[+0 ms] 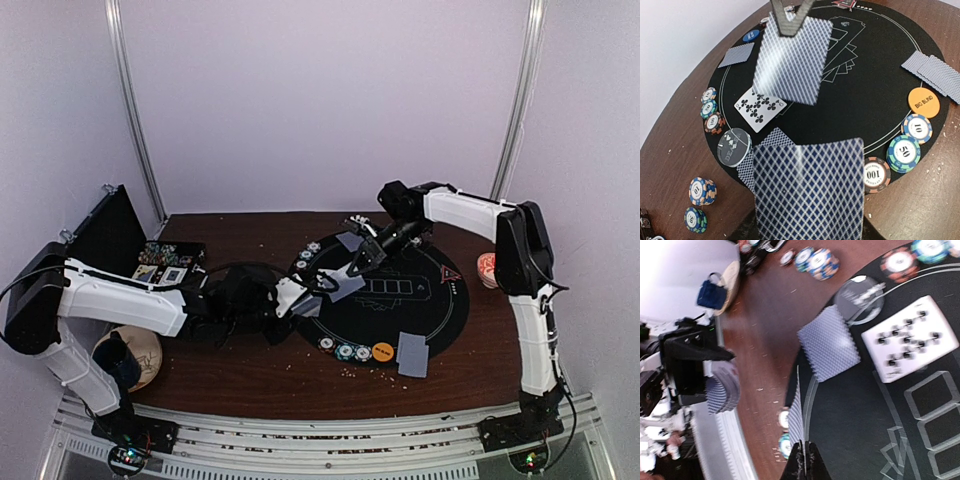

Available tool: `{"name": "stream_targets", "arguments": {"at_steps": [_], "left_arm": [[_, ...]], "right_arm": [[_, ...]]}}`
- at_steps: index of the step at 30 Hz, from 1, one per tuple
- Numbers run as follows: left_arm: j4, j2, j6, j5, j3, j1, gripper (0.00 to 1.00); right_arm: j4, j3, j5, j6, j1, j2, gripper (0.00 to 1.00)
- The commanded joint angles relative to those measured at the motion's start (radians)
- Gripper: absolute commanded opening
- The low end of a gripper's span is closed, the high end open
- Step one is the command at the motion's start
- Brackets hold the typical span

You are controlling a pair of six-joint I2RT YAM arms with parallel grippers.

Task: Distribute texas hold em gaming equipment
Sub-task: Flop the poker card in the community card area.

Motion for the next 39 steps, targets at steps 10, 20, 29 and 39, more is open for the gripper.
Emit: {"name": "stream_targets", "arguments": {"at_steps": [10,20,29,39], "left_arm": [[0.061,-0.015,-0.002,-0.022,0.013,-0.005,0.19],[0.065,-0.028,-0.006,-0.037,0.007,-0.005,0.19],[0.067,-0.036,-0.005,-0.038,0.003,-0.005,0.19],[0.064,-0.037,-0.006,-0.037,0.004,-0.005,0.19]], "right_arm": [[0.253,-0.033,0.961,-0.037,0.026,-0.180,0.00],[0.310,-0.039,1.288,-0.162,0.136,-0.085,0.00],[0.294,-0.012,1.424,-0.255,0.241,0.041,0.00],[0.240,0.005,1.321,-0.268,0.297,0.121,0.00]]}}
